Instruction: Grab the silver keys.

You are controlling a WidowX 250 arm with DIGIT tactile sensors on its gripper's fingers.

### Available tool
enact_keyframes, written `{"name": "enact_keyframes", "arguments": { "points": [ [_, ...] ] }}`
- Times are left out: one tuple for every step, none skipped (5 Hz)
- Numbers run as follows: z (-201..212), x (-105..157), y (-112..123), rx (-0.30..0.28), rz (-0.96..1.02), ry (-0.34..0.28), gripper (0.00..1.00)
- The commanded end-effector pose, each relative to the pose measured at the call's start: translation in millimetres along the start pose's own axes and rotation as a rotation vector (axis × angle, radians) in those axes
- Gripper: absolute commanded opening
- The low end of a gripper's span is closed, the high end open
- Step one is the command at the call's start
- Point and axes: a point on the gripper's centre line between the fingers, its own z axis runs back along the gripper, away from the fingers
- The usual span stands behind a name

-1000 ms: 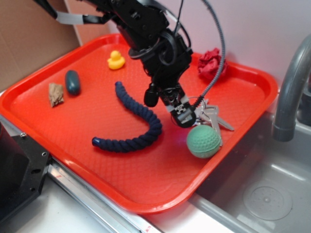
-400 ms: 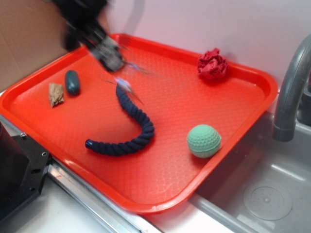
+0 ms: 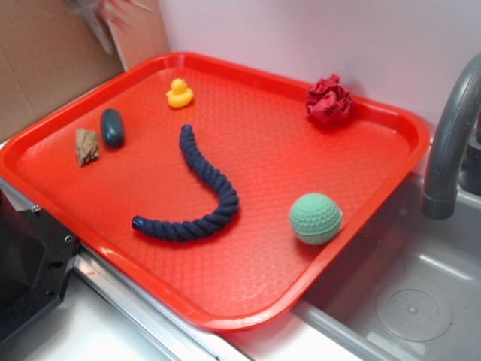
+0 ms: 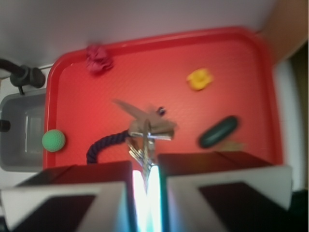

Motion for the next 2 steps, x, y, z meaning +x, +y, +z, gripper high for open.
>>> {"name": "enact_keyframes", "arguments": {
  "points": [
    [48,17,-21,0.059,-0.027,-0.035,0.0],
    [40,15,-32,0.05,-0.062,-0.033,0.0]
  ]
}}
